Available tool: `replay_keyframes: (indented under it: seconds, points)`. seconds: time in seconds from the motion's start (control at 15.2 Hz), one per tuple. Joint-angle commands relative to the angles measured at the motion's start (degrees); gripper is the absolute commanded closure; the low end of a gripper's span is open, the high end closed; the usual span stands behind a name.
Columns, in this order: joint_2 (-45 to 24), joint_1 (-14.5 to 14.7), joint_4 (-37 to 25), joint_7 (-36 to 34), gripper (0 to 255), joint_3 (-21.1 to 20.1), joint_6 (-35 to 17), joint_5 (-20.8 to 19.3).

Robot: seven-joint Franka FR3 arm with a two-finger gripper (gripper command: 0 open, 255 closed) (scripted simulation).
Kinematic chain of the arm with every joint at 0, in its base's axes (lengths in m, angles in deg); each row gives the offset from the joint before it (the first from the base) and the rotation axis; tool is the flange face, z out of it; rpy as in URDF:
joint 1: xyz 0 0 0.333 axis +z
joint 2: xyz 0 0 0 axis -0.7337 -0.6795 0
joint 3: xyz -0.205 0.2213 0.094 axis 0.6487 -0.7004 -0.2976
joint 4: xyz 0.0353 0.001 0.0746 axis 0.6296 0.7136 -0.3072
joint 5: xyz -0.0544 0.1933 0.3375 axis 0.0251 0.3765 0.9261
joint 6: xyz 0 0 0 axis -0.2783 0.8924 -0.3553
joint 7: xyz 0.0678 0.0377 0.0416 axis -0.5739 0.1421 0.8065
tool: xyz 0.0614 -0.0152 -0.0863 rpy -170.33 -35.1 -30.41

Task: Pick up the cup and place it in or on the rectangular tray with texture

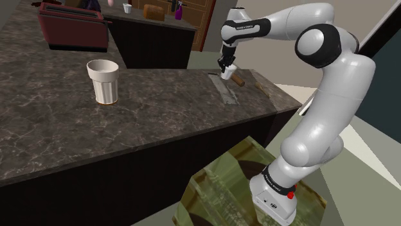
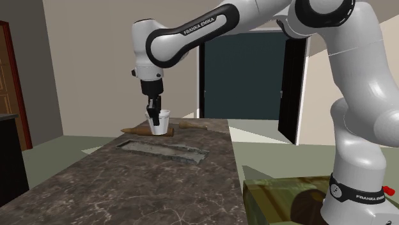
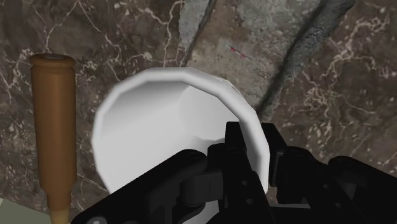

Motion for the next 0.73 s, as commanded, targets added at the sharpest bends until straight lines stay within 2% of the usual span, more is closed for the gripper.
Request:
replay_keyframes:
  seconds: [0.0,0.33,0.66]
  points:
    - [-0.3,0.0,1.0,-0.4,255,0.0,-1.3,-0.1]
    - [-1.4,0.0,3.3,-1.1,255,0.1,-4.6,-0.5]
    - [-1.5,0.0,3.4,-1.2,255,0.1,-4.9,-0.6]
